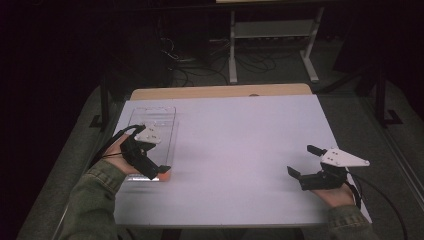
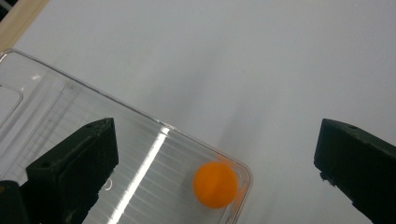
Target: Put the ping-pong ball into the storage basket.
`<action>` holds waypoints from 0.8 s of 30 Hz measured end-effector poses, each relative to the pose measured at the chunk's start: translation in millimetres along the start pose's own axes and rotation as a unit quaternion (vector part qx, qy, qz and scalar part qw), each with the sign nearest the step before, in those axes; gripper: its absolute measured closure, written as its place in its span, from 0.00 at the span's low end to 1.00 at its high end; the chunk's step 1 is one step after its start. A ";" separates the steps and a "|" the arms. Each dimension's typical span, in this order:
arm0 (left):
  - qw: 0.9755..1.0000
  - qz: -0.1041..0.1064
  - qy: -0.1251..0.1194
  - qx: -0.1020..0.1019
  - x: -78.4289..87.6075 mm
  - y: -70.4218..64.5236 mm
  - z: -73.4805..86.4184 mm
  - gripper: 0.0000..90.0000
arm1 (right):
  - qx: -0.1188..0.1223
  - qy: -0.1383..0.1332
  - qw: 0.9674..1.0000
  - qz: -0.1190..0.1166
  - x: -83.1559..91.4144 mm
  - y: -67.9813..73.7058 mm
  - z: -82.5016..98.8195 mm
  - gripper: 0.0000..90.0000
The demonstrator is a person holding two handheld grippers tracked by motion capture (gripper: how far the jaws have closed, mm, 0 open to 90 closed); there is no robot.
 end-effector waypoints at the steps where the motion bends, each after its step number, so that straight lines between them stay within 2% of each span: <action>1: 1.000 -0.001 -0.005 0.003 0.3 0.0 0.3 0.00 | -0.001 0.000 1.000 0.000 0.1 0.0 0.0 0.00; 7: 0.999 -0.003 -0.029 0.015 0.8 -1.7 1.8 0.00 | -0.001 0.000 1.000 0.001 0.2 -0.2 0.0 0.00; 11: 0.999 -0.002 -0.040 0.015 -0.9 -4.9 1.2 0.00 | -0.001 0.000 1.000 0.001 0.3 -0.2 -0.1 0.00; 24: 0.997 -0.001 -0.068 0.028 -8.5 -11.3 8.3 0.00 | 0.001 0.001 1.000 0.000 0.1 0.1 0.3 0.00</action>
Point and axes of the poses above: each handheld gripper's, and its own axes: x roughly backward along the jaws, z roughly out of its underside, y roughly to its left, the point moved 8 cm from there along -x, roughly forward along the jaws, and after that the axes turned 5 degrees about -y, right-handed, at the moved point
